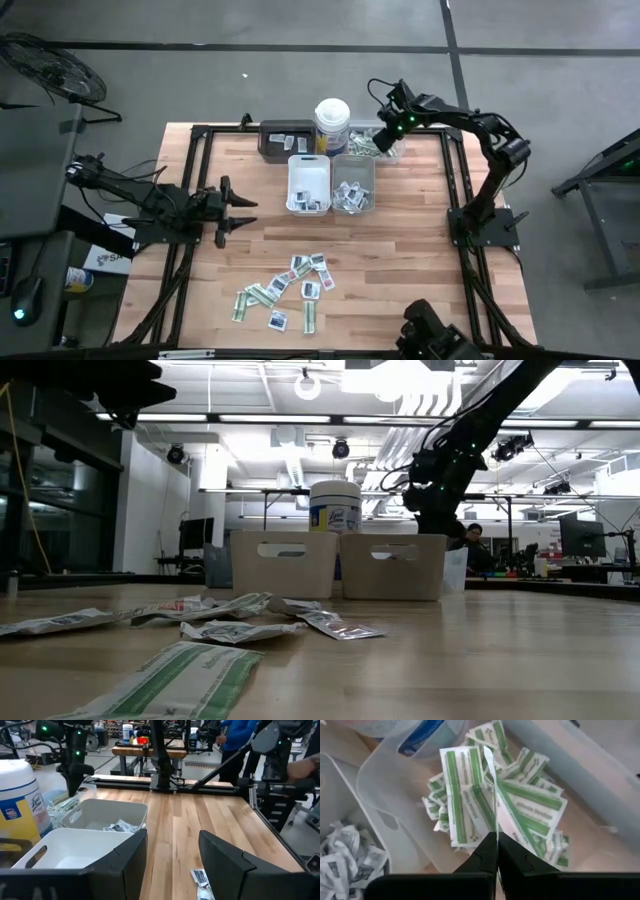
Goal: Pick & Place First Aid Supplies
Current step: Put the band aid into the transparent bin
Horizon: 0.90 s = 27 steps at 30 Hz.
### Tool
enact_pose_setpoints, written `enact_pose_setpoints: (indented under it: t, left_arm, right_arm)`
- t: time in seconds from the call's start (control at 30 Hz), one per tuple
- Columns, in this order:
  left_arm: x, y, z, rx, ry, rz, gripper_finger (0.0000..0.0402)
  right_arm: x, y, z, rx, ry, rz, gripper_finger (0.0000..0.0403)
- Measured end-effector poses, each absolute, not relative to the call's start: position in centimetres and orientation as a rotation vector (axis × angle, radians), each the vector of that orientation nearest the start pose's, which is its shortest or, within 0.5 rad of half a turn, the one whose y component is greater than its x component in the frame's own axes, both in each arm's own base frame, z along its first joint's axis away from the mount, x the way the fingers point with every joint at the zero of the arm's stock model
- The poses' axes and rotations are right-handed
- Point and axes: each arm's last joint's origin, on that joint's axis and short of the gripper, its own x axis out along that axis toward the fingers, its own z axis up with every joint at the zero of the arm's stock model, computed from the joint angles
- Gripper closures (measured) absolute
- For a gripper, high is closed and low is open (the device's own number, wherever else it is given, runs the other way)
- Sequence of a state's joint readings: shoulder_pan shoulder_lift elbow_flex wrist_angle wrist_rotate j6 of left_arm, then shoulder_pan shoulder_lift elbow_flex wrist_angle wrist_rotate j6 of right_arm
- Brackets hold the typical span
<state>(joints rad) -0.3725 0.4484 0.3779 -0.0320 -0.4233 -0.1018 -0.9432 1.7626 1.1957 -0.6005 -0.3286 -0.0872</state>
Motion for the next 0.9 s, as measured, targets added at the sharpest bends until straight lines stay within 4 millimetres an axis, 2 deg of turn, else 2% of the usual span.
enact_pose_setpoints:
  t: [0.17, 0.37, 0.57, 0.67, 0.9]
  left_arm:
    - [12.0, -3.5, 25.1, -0.067, 0.095, 0.026, 0.0225]
    - [12.0, -3.5, 24.8, -0.057, 0.123, 0.009, 0.0225]
    - [12.0, -3.6, 24.6, -0.065, 0.142, -0.017, 0.0225]
    - [12.0, -3.6, 24.4, -0.074, 0.162, -0.015, 0.0225]
    - [11.9, -3.7, 23.2, -0.078, 0.287, -0.023, 0.0225]
  right_arm:
    - [21.3, -27.7, 19.5, 0.644, 0.938, -0.528, 0.0378]
    - [21.2, -27.7, 19.9, 0.658, 0.929, -0.582, 0.0297]
    - [20.5, -27.3, 21.7, 0.6, 0.933, -0.675, 0.0231]
    - [20.0, -26.8, 23.0, 0.574, 0.911, -0.697, 0.0219]
    - [18.9, -24.9, 26.4, 0.535, 0.857, -0.701, 0.0218]
